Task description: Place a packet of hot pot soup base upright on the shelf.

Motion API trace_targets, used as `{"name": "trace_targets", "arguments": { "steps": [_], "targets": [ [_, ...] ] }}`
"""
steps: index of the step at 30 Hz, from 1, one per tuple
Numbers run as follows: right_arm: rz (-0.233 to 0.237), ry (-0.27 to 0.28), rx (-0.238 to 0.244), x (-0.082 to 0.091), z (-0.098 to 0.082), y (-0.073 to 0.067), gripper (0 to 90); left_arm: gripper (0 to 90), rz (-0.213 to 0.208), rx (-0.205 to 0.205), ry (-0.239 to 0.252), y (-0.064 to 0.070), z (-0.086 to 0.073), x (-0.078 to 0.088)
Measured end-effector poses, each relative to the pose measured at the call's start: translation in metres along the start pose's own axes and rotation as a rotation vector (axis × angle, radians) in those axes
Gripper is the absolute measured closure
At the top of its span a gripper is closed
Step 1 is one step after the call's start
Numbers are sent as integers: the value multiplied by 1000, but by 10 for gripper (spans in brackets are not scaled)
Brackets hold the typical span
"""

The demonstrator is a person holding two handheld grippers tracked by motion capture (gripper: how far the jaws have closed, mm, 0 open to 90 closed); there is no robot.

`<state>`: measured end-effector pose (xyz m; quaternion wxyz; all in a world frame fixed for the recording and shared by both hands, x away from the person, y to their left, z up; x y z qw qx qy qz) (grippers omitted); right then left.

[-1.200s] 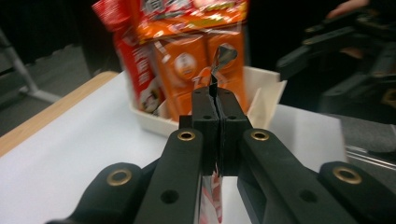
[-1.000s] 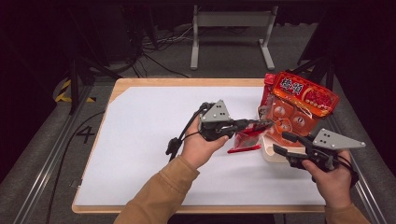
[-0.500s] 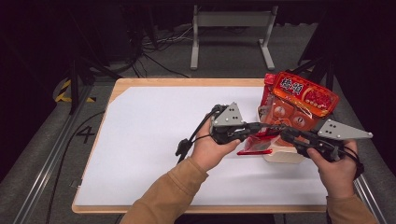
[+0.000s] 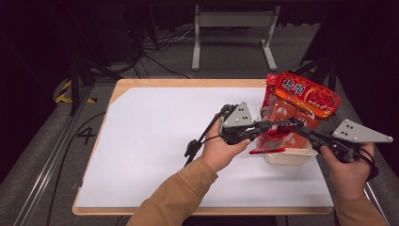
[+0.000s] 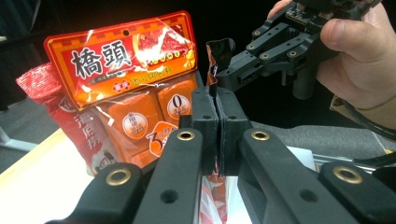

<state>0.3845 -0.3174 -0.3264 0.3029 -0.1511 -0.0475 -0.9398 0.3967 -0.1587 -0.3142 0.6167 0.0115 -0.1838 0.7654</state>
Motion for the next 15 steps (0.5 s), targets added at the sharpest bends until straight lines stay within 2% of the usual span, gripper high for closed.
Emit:
{"name": "trace_targets", "arguments": {
  "steps": [8,15],
  "targets": [
    [-42,16,14,7,1,12,900,883,4,-8,-8,-4,0,-15],
    [-80,37,21,13,0,21,900,880,17,-7,-15,-14,-1,-30]
  ]
}}
Point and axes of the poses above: each handheld gripper's, and its own axes: x roughly backward along the jaws, z roughly out of its top, y roughly to its right, the point moved 9 cm from there along -x, roughly forward along the jaws, and after that the axes turned 12 degrees about -x, right-handed, at the moved point
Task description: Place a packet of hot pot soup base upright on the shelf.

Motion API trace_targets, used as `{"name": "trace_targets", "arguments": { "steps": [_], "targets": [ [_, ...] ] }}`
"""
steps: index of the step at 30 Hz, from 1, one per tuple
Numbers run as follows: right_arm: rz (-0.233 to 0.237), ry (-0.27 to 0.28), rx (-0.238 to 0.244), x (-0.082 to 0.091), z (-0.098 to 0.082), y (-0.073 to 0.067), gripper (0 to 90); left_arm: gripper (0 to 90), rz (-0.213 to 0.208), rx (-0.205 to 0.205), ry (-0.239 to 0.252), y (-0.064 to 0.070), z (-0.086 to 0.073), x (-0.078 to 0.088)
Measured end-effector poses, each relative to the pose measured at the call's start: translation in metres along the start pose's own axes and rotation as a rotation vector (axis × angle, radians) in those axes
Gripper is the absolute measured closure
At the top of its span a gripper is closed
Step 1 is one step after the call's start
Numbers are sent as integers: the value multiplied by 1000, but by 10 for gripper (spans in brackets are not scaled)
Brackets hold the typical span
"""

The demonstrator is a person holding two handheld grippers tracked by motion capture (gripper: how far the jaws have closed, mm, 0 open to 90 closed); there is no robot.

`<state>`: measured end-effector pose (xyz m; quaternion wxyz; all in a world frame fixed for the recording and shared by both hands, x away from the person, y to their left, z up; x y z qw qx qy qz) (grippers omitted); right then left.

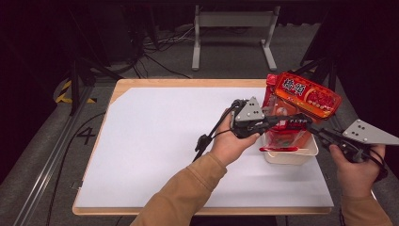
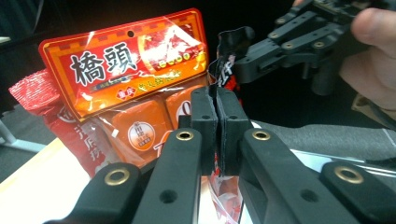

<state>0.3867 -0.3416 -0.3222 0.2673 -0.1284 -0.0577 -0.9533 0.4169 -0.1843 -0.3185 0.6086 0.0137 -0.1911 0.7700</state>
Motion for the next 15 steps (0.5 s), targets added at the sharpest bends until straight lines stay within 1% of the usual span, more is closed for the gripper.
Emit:
{"name": "trace_targets", "arguments": {
  "steps": [4,6,9,11,15],
  "targets": [
    [-20,1,0,3,-4,4,900,877,-1,19,2,-2,-4,-9],
    [-23,1,-4,4,-6,7,900,877,0,22,-2,-3,-5,-13],
    [-34,-5,-8,6,-9,10,900,877,-7,16,-14,-3,-7,-19],
    [-40,-5,-11,7,-11,12,900,876,-11,23,-16,-2,-8,-23],
    [-46,-19,-27,10,-17,16,900,873,-35,26,-27,3,-11,-28]
  ]
}}
Point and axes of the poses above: each handheld gripper's, and its own axes: x roughly backward along the jaws, z roughly out of its top, y roughly to its right, the point moved 9 cm from there along -x, roughly forward along the jaws, and after that the axes turned 12 degrees about -x, right-handed, at the moved point
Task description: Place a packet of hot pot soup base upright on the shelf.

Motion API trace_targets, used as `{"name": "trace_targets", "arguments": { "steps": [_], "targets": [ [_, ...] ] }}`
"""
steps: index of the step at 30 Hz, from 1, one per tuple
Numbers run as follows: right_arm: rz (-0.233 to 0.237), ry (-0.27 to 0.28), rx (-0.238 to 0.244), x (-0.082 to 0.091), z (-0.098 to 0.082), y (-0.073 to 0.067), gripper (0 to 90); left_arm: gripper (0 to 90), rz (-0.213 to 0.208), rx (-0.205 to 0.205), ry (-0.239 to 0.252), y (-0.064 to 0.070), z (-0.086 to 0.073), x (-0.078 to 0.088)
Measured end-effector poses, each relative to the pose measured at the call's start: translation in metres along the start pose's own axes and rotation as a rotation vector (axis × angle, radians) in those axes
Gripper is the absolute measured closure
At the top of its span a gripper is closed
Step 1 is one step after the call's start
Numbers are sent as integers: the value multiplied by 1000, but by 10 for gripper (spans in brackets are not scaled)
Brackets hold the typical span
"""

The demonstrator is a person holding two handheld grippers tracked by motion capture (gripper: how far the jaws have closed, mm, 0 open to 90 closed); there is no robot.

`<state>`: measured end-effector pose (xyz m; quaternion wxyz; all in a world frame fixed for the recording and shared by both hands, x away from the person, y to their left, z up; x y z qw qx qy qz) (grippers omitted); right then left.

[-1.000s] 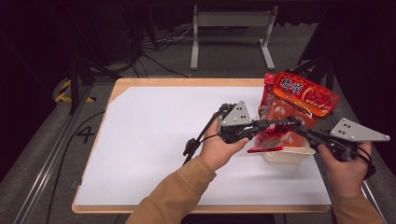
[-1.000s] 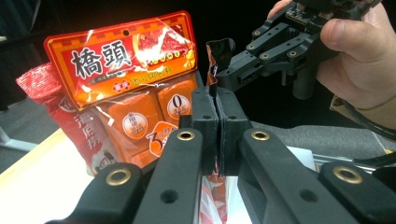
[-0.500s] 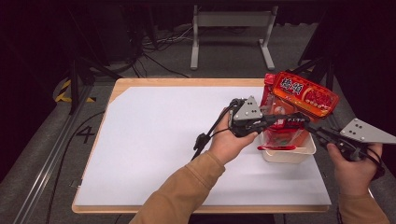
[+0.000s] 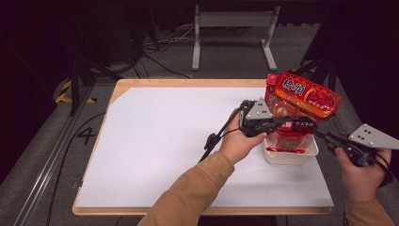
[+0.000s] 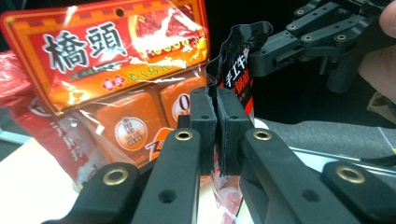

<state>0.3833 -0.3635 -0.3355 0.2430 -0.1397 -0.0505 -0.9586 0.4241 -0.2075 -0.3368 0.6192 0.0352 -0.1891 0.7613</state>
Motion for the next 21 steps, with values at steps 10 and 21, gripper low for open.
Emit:
{"name": "trace_targets", "arguments": {
  "steps": [10,21],
  "targets": [
    [-17,-42,-39,4,-16,2,900,870,-35,25,-24,6,-9,-9],
    [-31,-57,-50,6,-24,3,900,868,-58,45,-21,9,-11,-15]
  ]
}}
Point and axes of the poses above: each handheld gripper's, and its own axes: x roughly backward along the jaws, z roughly out of its top, y roughly to its right, the point moved 9 cm from there along -x, roughly forward along the jaws, and after that the axes turned 12 degrees about -x, right-handed, at the moved point
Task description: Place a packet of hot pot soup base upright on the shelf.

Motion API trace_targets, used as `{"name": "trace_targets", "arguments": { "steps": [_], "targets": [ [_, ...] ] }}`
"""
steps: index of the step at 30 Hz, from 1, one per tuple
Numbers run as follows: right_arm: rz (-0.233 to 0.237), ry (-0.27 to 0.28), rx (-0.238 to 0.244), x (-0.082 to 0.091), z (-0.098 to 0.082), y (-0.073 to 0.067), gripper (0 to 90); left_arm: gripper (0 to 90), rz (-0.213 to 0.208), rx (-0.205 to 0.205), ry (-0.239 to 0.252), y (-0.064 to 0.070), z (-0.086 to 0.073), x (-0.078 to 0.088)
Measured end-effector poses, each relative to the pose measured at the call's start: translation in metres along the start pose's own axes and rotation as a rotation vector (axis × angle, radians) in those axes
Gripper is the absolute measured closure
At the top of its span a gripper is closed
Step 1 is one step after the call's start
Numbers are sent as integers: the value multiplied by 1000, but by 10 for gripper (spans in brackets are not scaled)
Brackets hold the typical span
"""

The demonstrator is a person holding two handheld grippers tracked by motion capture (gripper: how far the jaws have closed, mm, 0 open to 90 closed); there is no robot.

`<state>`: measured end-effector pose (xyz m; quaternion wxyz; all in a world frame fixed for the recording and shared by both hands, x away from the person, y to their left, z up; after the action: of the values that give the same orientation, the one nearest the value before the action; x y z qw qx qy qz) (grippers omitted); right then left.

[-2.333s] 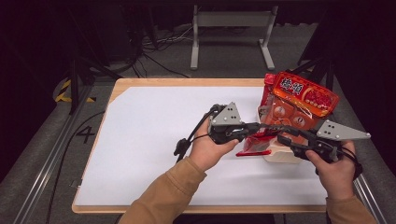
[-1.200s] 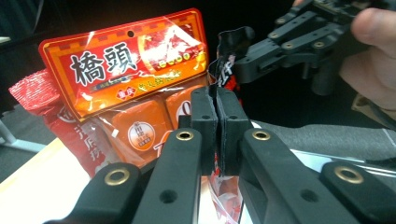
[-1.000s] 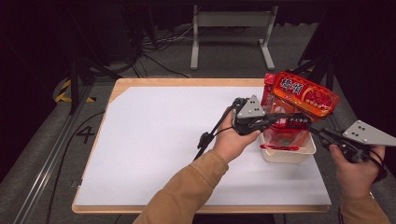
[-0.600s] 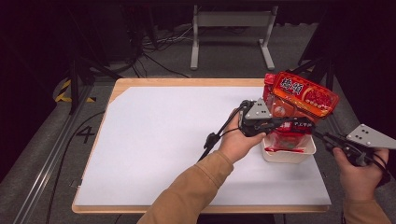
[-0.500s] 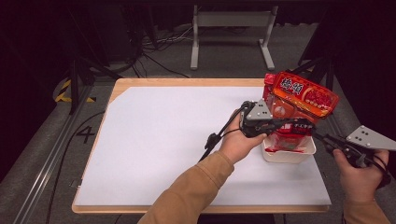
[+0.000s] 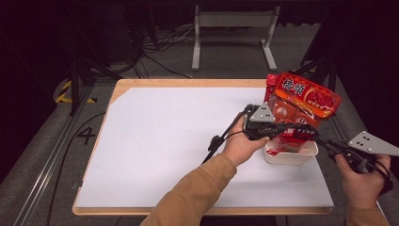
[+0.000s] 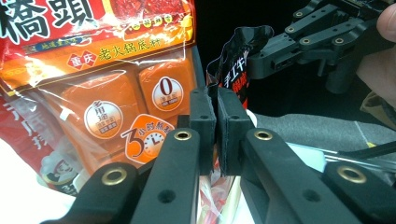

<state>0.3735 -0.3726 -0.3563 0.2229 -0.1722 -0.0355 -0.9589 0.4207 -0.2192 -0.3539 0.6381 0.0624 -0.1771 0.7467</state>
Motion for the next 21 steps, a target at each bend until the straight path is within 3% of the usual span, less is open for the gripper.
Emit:
{"name": "trace_targets", "arguments": {
  "steps": [6,21],
  "targets": [
    [-17,-7,9,5,0,2,900,865,-10,-2,-22,3,-3,-5],
    [-17,-58,-36,6,-12,3,875,848,-39,19,-54,4,-12,-11]
  ]
}}
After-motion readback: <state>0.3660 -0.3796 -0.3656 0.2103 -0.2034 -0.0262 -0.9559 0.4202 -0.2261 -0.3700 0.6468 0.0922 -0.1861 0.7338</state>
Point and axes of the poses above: each handheld gripper's, and its own axes: x roughly backward along the jaws, z roughly out of its top, y roughly to its right, the point moved 9 cm from there along -x, roughly forward along the jaws, and after that the axes turned 12 degrees about -x, right-handed, at the moved point
